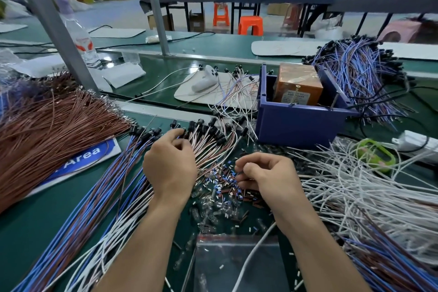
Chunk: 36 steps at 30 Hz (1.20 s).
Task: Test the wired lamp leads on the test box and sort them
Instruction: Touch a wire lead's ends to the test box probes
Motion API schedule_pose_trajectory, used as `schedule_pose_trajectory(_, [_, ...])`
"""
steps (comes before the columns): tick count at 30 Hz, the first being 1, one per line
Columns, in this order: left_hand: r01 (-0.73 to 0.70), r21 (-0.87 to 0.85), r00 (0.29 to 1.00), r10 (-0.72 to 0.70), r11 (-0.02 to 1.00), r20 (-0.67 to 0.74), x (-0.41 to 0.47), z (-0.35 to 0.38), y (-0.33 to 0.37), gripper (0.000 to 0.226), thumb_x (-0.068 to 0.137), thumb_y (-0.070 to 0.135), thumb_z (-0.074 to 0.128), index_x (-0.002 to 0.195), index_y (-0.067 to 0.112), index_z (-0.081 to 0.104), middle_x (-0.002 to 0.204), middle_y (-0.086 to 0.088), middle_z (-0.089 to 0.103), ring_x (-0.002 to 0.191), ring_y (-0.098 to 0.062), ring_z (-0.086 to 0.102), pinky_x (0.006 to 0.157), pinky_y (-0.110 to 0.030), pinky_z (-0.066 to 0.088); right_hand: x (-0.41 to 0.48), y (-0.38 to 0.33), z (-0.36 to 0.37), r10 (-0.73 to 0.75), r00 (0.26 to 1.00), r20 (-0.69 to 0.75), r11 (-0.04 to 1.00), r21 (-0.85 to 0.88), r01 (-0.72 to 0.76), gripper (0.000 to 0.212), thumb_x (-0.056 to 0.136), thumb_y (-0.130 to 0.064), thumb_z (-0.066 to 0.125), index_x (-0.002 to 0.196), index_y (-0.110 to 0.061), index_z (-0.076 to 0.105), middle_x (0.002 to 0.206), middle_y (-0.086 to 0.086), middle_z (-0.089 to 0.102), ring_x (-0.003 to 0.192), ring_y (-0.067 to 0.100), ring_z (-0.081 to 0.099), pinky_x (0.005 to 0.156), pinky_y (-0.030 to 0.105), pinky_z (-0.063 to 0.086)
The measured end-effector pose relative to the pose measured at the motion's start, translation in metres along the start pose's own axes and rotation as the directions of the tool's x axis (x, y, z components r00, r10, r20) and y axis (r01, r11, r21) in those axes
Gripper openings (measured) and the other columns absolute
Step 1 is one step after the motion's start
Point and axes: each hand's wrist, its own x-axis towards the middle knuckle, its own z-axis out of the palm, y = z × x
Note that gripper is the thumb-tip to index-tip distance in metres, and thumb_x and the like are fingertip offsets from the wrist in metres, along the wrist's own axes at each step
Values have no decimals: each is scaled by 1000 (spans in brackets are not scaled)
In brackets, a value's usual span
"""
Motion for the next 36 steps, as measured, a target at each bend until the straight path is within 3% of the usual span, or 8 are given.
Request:
schedule_pose_trajectory(10, [66, -423, 997, -79, 904, -14, 1, -5, 5, 33, 90, 14, 78, 123, 16, 73, 85, 9, 77, 63, 3, 69, 54, -6, 50, -6, -7, -2, -9, 1000, 8, 996, 89, 8, 36, 96, 6, 56, 78, -14, 80, 82, 12, 77, 68, 21, 70, 74, 39, 64])
schedule_pose_trajectory(14, [-10, -596, 977, 136, 803, 166, -7, -12, 14, 29, 86, 7, 80, 108, 26, 78, 85, 8, 79, 79, -8, 76, 71, -17, 59, -8, -14, 0, 3, 998, 56, 972, 234, -16, 24, 100, -4, 59, 91, -11, 79, 90, 12, 78, 70, 20, 66, 67, 32, 61])
schedule_pose_trajectory(17, [31, -681, 864, 322, 731, 386, -19, -13, 25, 21, 80, 5, 78, 92, 22, 82, 84, 0, 80, 80, -19, 78, 73, -24, 61, -7, -18, 0, -18, 992, 127, 964, 267, -17, 20, 105, -21, 55, 106, -24, 75, 102, 5, 78, 75, 17, 66, 67, 31, 55])
schedule_pose_trajectory(19, [49, -648, 778, 378, 760, 502, -25, -10, 29, 24, 80, 0, 78, 88, 22, 82, 85, 1, 80, 81, -18, 78, 75, -27, 62, -6, -16, 2, -39, 996, 80, 977, 211, 21, 26, 106, -26, 52, 99, -32, 76, 98, 0, 78, 79, 14, 69, 73, 33, 55])
schedule_pose_trajectory(24, [-189, -453, 728, 435, 871, 531, -34, -8, 28, 34, 74, 12, 86, 98, 35, 77, 83, 17, 76, 80, -2, 73, 75, -15, 55, -6, -16, 4, -128, 978, -167, 968, 195, 160, 39, 109, -27, 46, 88, -31, 79, 94, -6, 79, 91, 9, 74, 80, 27, 56])
schedule_pose_trajectory(28, [-2, -430, 556, 358, 903, 750, -37, -6, 32, 15, 87, 15, 80, 94, 28, 84, 81, 5, 79, 75, -12, 74, 73, -26, 59, -6, -28, -10, -114, 954, -279, 865, 445, 233, 46, 109, -24, 42, 82, -15, 77, 97, 10, 79, 95, 23, 75, 78, 37, 60])
schedule_pose_trajectory(33, [249, -475, 475, 321, 844, 820, -31, -12, 36, 20, 92, 5, 72, 96, 21, 83, 68, -11, 73, 49, -10, 54, 46, -17, 45, -11, -45, -44, 32, 954, -297, 656, 727, 204, 34, 108, -20, 45, 90, -3, 69, 67, 12, 69, 57, 26, 65, 46, 26, 48])
schedule_pose_trajectory(36, [256, -455, 481, 295, 853, 825, -27, -14, 33, 18, 91, 7, 73, 91, 21, 84, 67, -9, 73, 49, -10, 50, 46, -16, 40, -14, -50, -66, 12, 968, -252, 678, 713, 177, 29, 104, -17, 48, 96, -6, 73, 68, 12, 66, 47, 19, 49, 44, 25, 37])
